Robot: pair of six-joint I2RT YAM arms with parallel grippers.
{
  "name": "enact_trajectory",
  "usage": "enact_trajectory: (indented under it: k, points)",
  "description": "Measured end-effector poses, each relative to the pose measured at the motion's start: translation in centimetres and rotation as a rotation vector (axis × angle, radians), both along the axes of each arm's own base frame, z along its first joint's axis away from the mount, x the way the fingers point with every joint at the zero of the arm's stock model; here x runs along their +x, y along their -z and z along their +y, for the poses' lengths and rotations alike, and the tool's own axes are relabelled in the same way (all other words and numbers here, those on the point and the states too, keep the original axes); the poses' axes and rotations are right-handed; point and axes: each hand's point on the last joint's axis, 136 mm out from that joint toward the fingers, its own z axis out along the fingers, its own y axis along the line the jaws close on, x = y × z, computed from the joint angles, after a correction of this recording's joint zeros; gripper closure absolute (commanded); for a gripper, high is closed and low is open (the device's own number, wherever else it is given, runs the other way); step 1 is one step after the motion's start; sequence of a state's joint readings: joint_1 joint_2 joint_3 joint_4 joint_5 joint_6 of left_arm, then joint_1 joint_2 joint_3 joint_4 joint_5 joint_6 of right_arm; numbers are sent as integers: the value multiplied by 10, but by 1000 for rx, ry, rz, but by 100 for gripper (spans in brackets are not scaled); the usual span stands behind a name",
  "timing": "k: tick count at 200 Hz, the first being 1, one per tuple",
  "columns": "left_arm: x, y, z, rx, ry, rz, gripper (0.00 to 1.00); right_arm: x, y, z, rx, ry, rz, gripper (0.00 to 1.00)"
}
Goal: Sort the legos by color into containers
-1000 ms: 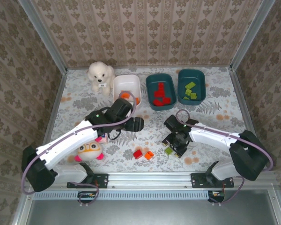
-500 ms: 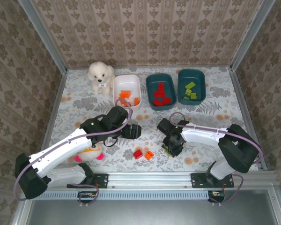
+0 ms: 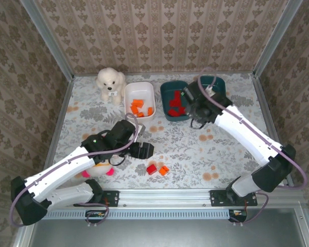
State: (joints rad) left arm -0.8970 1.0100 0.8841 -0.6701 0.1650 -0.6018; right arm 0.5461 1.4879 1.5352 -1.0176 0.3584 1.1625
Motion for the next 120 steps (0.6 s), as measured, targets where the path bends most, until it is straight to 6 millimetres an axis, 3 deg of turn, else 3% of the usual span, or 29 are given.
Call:
enact_trajectory:
  k: [17,43,91,120]
  points:
    - [10,4,1,7,-31,2,20,25,1,-33,-63,23,4,75]
    - [37,14,4,24,-121,13,20,74,37,-63,-108,7,72,75]
    - [85,10,-14,37,-220,3,21,156,116,-82,-8,-63,202,77]
    - [109,1,-28,21,-238,-19,21,185,150,-81,65,-92,256,76]
